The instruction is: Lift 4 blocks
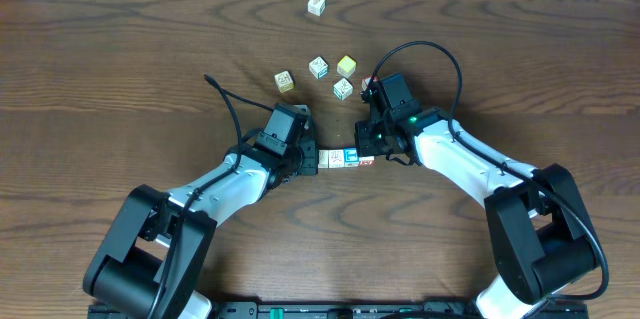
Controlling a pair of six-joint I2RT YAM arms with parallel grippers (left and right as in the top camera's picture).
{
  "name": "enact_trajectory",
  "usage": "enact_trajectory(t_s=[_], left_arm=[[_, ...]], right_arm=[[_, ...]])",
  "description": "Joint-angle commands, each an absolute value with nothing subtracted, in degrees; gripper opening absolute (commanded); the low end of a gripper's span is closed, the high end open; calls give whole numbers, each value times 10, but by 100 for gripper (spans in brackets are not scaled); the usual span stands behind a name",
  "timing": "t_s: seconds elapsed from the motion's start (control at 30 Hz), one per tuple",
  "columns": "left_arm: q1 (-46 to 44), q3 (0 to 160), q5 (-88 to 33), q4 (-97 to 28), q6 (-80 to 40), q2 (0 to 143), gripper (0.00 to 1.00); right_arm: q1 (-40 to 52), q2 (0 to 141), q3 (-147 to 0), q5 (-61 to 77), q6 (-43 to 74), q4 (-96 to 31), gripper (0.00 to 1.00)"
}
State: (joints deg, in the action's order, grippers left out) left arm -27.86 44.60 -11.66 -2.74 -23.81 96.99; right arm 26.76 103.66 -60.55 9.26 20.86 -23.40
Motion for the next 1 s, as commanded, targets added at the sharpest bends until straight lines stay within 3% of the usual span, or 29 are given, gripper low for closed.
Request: enact_trajectory(t_s=[0.0,0.97], left_arm=[[-279,456,-111,-28,-239,973,7],[-279,456,-111,-28,-239,973,8]], right_arm=[[271,1042,-605,99,216,-236,1],[286,1042,-605,91,216,-236,1]])
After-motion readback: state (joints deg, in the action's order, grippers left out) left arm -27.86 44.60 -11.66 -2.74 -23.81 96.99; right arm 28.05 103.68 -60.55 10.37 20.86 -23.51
